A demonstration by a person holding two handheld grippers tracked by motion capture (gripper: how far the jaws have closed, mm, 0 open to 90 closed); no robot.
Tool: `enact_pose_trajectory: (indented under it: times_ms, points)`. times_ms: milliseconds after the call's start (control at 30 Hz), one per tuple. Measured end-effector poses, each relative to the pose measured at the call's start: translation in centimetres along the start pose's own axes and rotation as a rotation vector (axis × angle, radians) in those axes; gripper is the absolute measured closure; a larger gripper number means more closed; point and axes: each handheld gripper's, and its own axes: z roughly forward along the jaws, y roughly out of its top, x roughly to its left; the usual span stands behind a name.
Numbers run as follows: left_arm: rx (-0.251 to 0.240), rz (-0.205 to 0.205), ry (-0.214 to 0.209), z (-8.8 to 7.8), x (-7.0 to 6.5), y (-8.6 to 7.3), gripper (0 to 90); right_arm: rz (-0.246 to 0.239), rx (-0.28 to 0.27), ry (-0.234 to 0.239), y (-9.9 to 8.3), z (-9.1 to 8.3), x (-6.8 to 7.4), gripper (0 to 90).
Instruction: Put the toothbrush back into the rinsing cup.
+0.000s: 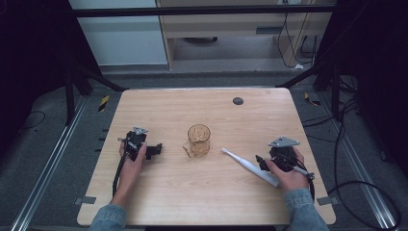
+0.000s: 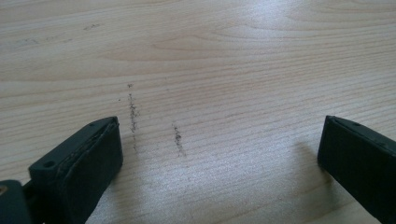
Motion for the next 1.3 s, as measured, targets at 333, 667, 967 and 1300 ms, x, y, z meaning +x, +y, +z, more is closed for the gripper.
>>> enact_pose_trajectory:
  times_ms: [333, 667, 967, 1300]
  points:
    - [0.001, 0.002, 0.001, 0.0, 0.0, 0.0, 0.0, -0.167, 0.054, 0.042, 1.6, -1.7, 2.6, 25.2]
    - [0.001, 0.002, 0.0, 0.0, 0.0, 0.0, 0.0, -0.218, 0.19, 0.1, 3.7, -1.9, 2.5, 25.1]
    - [0.002, 0.005, 0.0, 0.0, 0.0, 0.0, 0.0, -0.24, 0.284, 0.158, 5.0, -0.8, 2.5, 30.3]
    - [0.002, 0.005, 0.0, 0.0, 0.0, 0.0, 0.0, -0.251, 0.349, 0.189, 6.2, 1.2, 3.5, 32.9]
